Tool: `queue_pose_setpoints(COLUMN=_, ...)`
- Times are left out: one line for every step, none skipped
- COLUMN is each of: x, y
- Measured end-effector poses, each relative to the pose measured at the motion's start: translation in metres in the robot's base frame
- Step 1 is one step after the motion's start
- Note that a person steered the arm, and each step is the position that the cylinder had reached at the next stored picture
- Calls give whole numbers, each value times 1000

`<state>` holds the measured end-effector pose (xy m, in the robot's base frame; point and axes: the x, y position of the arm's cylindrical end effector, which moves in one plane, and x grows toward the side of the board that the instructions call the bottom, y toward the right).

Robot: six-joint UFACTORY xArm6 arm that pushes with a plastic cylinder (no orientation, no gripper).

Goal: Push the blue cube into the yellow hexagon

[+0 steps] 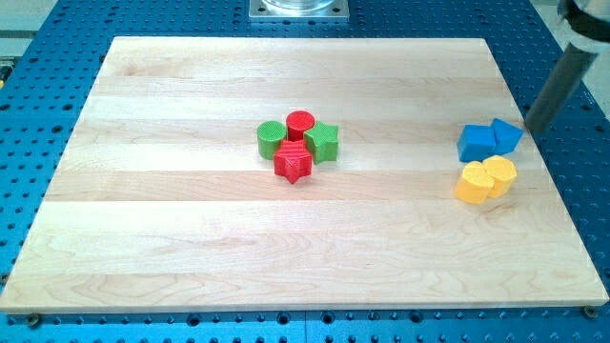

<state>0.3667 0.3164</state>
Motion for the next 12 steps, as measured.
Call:
queue_pose_setpoints(x=-40, y=-23)
queue_pose_setpoints(x=-42, y=-51)
queue_pose_setpoints(x=-25, y=-62)
queue_pose_setpoints(x=-11, y=-83)
queue_pose_setpoints(x=12, y=-101)
queue_pose_setpoints(x=31, y=-121)
queue_pose_setpoints(x=22, y=-103)
queue_pose_setpoints(x=15, y=-95)
queue_pose_setpoints(x=5, y=-88)
queue_pose_setpoints(x=39, y=-95)
queue_pose_setpoints(x=82, y=-102)
queue_pose_setpoints(x=82, y=-102)
